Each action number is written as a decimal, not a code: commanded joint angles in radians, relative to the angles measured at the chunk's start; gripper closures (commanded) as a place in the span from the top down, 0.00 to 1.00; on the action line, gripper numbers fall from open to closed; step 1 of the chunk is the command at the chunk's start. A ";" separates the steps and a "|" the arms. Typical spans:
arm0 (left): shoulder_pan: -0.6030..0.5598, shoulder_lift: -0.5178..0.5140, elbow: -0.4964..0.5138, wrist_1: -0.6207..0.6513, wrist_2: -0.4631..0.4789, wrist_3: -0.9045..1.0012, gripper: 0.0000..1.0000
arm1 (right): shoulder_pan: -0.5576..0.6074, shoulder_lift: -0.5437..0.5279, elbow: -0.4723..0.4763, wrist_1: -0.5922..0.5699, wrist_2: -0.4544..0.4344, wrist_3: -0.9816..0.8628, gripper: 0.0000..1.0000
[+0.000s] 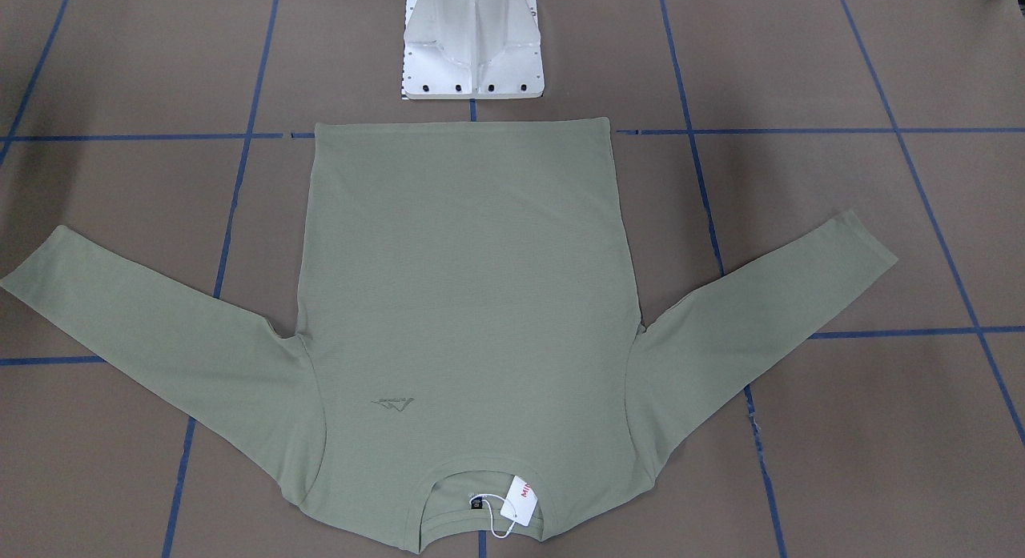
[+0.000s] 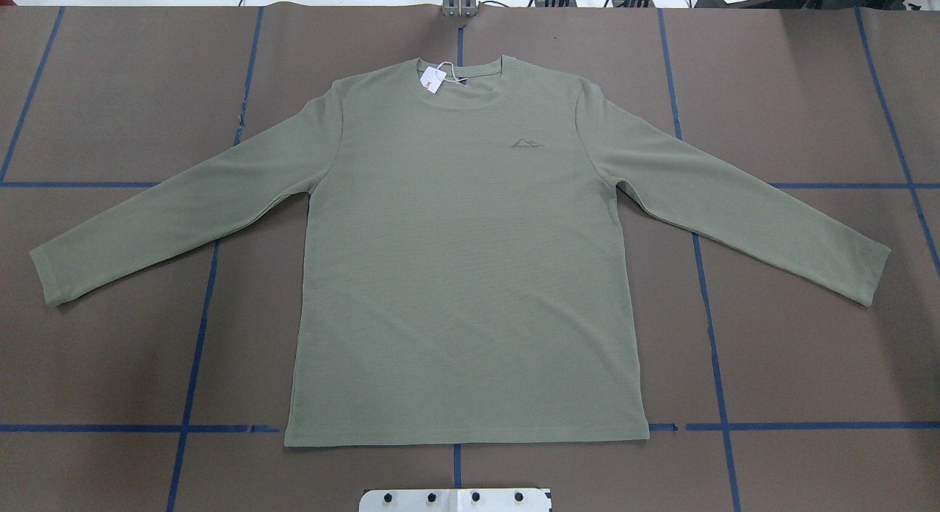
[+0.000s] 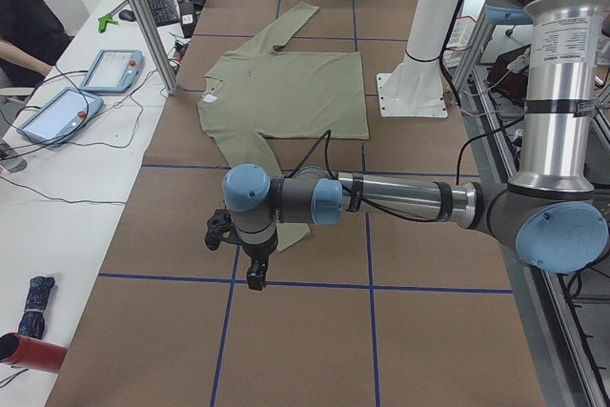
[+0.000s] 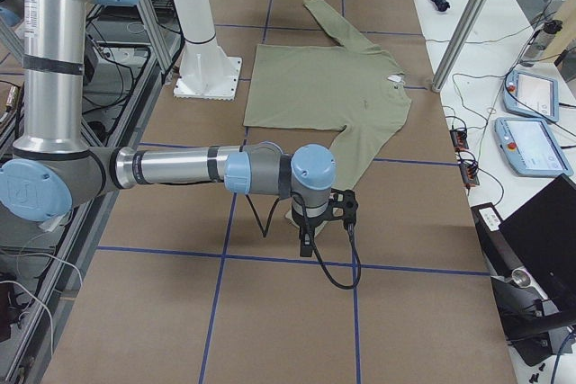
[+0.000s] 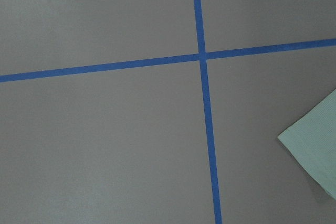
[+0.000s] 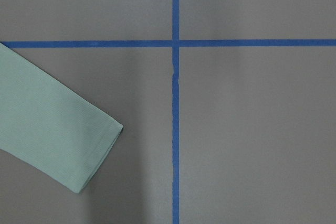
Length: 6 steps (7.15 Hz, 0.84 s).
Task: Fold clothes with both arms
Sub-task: 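Lower the right gripper onto the cuff of the sleeve nearest it and grasp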
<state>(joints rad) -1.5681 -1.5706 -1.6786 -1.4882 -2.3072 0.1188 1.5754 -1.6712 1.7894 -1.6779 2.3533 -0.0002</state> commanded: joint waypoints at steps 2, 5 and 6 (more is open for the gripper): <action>0.017 -0.078 -0.030 -0.062 0.005 -0.004 1.00 | -0.159 0.114 -0.005 0.075 0.001 0.009 1.00; 0.048 -0.077 -0.036 -0.164 -0.049 0.001 1.00 | -0.285 0.064 -0.091 0.424 -0.055 0.255 1.00; 0.049 -0.083 -0.030 -0.190 -0.049 -0.005 1.00 | -0.297 0.010 -0.140 0.570 -0.061 0.272 1.00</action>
<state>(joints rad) -1.5216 -1.6482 -1.7126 -1.6442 -2.3452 0.1190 1.3062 -1.6032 1.7026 -1.2948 2.3085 0.2113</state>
